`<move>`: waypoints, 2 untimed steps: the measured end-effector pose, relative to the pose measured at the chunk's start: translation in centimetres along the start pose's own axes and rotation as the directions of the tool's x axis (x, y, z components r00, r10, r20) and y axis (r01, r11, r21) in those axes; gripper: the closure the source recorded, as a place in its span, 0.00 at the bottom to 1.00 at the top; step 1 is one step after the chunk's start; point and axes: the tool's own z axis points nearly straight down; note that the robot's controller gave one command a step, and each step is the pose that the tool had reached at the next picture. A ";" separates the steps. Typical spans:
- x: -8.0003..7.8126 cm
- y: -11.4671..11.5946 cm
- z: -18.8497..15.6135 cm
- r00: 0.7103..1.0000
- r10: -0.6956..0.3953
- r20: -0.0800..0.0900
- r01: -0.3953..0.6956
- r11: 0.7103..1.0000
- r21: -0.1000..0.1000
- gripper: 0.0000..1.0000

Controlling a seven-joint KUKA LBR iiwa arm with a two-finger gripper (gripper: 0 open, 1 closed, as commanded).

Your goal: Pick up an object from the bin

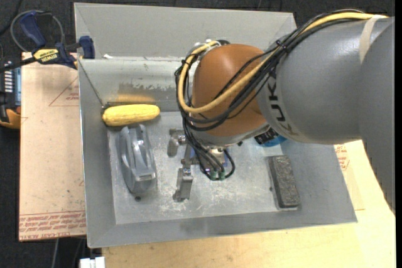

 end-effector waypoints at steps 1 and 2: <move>0.0 0.0 0.0 1.000 0.000 0.000 0.000 1.000 0.000 0.00; -0.1 0.0 -0.4 1.000 0.005 -0.001 -0.005 1.000 0.000 0.00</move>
Offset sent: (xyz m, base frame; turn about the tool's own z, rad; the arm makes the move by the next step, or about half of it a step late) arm 0.0012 0.0010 0.0109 0.0149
